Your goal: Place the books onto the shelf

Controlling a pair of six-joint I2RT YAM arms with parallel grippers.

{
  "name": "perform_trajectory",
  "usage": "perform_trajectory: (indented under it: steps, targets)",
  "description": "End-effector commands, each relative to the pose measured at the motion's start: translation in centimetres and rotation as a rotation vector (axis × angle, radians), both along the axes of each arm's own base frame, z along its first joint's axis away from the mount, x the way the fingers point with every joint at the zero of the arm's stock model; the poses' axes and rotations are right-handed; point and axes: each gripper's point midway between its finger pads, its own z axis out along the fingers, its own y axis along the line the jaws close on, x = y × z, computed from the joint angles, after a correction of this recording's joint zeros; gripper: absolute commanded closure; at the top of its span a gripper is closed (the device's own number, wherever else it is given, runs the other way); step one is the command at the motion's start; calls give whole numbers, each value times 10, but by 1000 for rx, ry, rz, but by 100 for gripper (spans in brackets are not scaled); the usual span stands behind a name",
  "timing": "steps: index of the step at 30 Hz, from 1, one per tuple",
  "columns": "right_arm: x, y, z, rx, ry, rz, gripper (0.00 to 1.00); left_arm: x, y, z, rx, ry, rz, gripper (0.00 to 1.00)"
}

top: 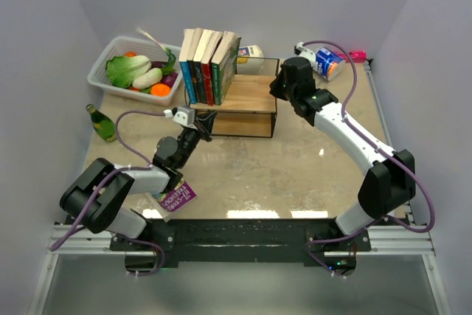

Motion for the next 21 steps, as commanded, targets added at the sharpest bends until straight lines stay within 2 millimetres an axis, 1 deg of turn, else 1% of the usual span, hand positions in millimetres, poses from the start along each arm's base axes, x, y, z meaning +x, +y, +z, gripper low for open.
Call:
perform_trajectory:
  steps: [1, 5, 12, 15, 21]
  targets:
    - [0, 7, -1, 26, 5, 20, 100, -31, 45, 151, -209, -570, 164, 100]
    - [3, 9, -1, 28, 9, 22, 100, -24, 44, 153, -182, -582, 191, 100]
    - [4, 9, 1, 24, 5, 20, 100, -9, 47, 147, -165, -558, 250, 100]
    - [3, 9, 1, 23, 6, 22, 100, -4, 51, 143, -161, -544, 277, 100]
    - [4, 8, 4, 23, 2, 21, 100, 0, 52, 137, -155, -526, 294, 100]
